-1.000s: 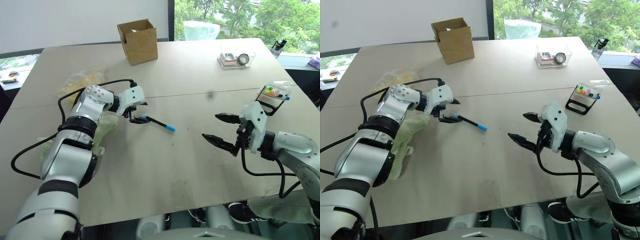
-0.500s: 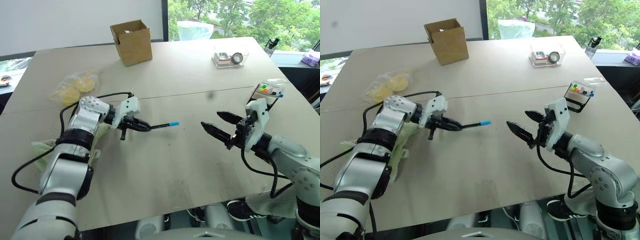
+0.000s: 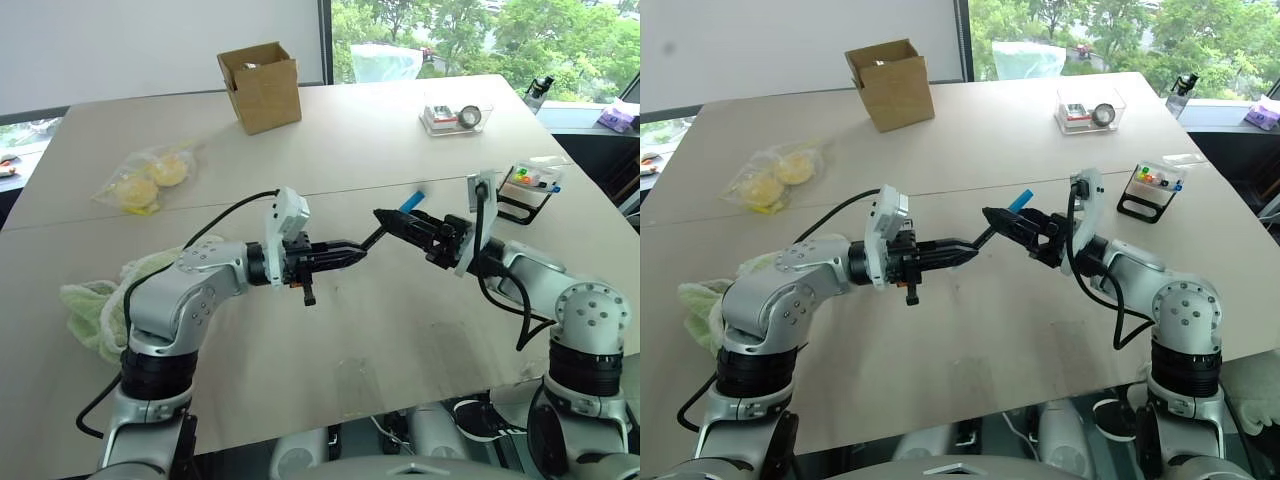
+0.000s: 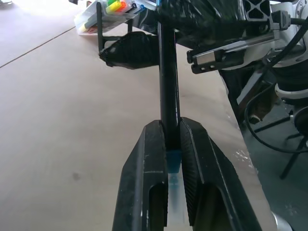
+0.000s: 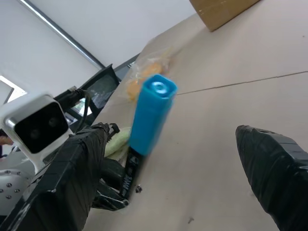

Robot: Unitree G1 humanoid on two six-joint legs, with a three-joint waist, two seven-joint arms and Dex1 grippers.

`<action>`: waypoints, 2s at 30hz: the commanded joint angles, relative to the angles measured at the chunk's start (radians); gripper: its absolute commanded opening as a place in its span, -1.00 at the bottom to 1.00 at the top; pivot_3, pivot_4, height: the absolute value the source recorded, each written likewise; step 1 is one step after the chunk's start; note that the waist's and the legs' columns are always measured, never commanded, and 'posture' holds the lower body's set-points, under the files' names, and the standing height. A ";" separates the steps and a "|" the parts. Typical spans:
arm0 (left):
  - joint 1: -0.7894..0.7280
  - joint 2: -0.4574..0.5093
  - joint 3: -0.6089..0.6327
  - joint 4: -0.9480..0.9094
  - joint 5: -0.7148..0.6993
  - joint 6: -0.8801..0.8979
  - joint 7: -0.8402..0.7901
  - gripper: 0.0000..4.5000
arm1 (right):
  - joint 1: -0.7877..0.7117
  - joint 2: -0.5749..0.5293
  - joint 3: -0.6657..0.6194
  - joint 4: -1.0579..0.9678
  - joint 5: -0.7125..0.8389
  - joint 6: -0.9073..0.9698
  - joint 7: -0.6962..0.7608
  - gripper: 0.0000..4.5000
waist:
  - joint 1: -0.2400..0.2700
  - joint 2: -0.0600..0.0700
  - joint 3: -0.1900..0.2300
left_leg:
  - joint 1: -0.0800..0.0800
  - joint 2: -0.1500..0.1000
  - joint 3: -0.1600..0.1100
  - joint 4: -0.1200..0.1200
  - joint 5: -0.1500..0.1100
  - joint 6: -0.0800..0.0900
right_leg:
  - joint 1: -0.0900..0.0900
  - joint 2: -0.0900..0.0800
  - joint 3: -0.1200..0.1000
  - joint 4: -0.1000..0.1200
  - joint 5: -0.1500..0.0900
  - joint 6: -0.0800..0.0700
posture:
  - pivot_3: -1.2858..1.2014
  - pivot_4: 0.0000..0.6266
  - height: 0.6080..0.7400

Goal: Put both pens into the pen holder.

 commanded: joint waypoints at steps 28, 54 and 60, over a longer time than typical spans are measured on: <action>-0.041 -0.034 -0.032 -0.026 -0.051 -0.121 0.139 0.33 | 0.025 -0.207 -0.108 -0.080 -0.104 -0.245 0.070 -1.00 | 0.025 0.000 0.000 | -0.002 -0.001 0.001 0.000 0.000 0.000 | -0.001 0.000 0.001 -0.002 -0.001 0.001 | 0.03 -0.52 1.00; -0.185 -0.169 -0.213 0.092 0.152 -0.304 0.221 0.55 | 0.142 -0.322 -0.134 0.018 -1.028 -0.714 0.044 -1.00 | 0.020 0.002 0.001 | -0.001 0.000 0.003 -0.001 0.001 -0.002 | -0.001 0.002 0.006 -0.004 -0.002 0.005 | 0.03 -0.52 1.00; -0.196 -0.155 -0.210 0.087 0.140 -0.298 0.204 0.55 | 0.151 -0.255 -0.130 0.049 -1.073 -0.786 0.035 -1.00 | 0.020 0.003 0.001 | -0.001 0.000 0.003 -0.001 0.001 -0.002 | -0.001 0.003 0.006 -0.004 -0.002 0.005 | 0.03 -0.52 1.00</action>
